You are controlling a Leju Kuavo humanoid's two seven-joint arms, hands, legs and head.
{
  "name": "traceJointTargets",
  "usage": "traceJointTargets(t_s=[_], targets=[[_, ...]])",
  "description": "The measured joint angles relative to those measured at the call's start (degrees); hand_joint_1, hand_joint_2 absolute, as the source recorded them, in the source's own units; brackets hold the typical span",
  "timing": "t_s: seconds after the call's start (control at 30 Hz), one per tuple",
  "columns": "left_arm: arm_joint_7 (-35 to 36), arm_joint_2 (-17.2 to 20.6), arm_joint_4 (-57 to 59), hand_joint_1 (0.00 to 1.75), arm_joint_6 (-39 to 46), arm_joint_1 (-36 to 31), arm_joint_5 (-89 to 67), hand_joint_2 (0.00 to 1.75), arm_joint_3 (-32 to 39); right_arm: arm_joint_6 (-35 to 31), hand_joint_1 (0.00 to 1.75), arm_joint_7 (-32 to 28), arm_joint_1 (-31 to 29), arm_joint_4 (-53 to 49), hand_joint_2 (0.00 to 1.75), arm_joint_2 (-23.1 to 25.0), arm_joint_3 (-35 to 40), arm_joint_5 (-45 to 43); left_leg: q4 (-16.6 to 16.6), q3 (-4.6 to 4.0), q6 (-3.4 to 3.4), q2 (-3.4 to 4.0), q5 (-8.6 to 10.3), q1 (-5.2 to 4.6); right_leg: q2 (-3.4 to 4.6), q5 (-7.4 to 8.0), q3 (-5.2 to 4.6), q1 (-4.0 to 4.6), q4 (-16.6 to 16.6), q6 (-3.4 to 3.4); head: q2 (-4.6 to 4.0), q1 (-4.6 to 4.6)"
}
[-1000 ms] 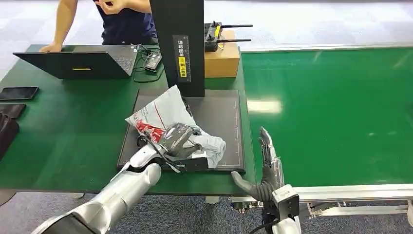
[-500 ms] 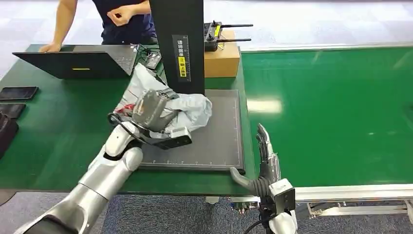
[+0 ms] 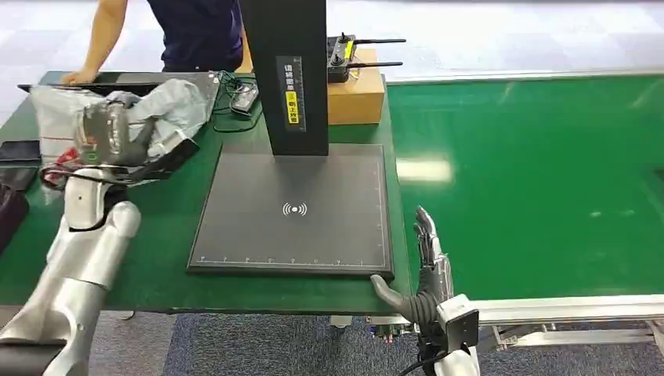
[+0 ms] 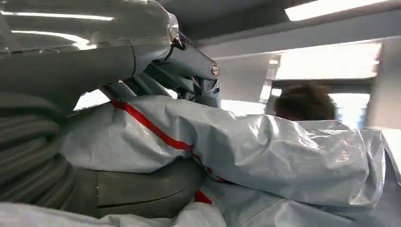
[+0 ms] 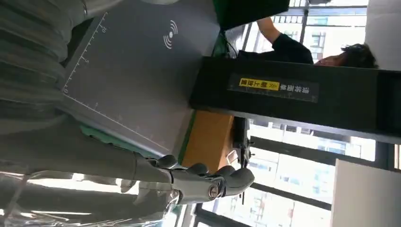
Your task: Moved the parcel from conveyor to table for the left to box.
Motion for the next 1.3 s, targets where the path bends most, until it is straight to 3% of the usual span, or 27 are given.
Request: traceJointTargets(t_s=[0.17,0.2,0.3,0.57,0.8,1.0,1.1,1.3], targets=[[13.73,5.83,5.37,1.75,0.09,0.03,-10.09,1.75,3.82,0.22,0.0,0.02,-1.14,0.87,1.75,0.31,0.31,-0.44,0.0,-0.1,-0.05,-0.03,0.04,0.03,-0.05,0.0,-0.13,0.05,0.01,-0.04,0.0,0.0],[15.56,6.68,6.45,0.03,0.09,-0.13,-10.31,1.75,3.8,0.22,0.0,0.04,-1.31,1.03,1.75,0.35,0.33,-0.55,0.01,-0.12,-0.08,-0.14,0.07,0.03,-0.18,-0.03,-0.12,0.05,0.01,-0.08,0.0,0.0],[21.6,9.0,11.46,0.0,-1.63,-0.88,-10.31,1.75,2.92,0.18,0.0,0.07,-1.81,1.57,1.75,0.7,0.42,-0.55,0.01,-0.14,-0.1,-0.14,0.08,0.04,-0.17,-0.03,-0.12,0.05,0.01,-0.09,0.0,0.0],[20.09,9.94,17.35,0.0,-1.73,-1.33,-9.76,1.75,3.49,0.15,0.0,0.11,-3.51,3.93,1.75,1.07,0.63,-0.66,0.04,-0.15,-0.09,-0.13,0.07,0.01,-0.16,-0.02,-0.12,0.02,0.0,-0.08,0.0,0.0],[5.04,6.61,17.72,0.0,-1.21,-2.37,0.35,1.75,8.81,0.02,0.0,0.09,-4.17,5.14,1.75,1.4,0.61,-0.66,0.06,-0.13,-0.09,-0.14,0.07,0.0,-0.17,-0.01,-0.13,0.01,-0.02,-0.08,0.0,0.0],[-14.94,-0.2,11.51,0.0,-12.66,-1.17,21.52,1.75,13.96,-1.35,0.0,0.02,-4.21,6.03,1.75,1.4,0.63,-1.48,0.06,-0.12,-0.09,-0.14,0.07,0.0,-0.17,0.01,-0.1,0.0,-0.02,-0.08,0.0,0.0],[-21.26,-3.15,4.82,0.0,-19.31,2.37,30.88,1.75,12.68,-2.01,0.0,0.02,-4.05,6.23,1.75,1.4,0.66,-1.9,0.06,-0.11,-0.09,-0.12,0.06,-0.03,-0.15,0.01,-0.11,-0.04,-0.02,-0.08,0.0,0.02],[-28.43,-7.49,-5.5,0.0,-22.43,11.72,38.87,1.75,5.25,-3.06,0.0,0.02,-3.22,6.25,1.75,1.4,0.37,-1.68,0.06,-0.12,-0.05,-0.1,0.0,-0.04,-0.12,-0.01,-0.13,-0.04,-0.06,-0.07,0.0,-0.02]])
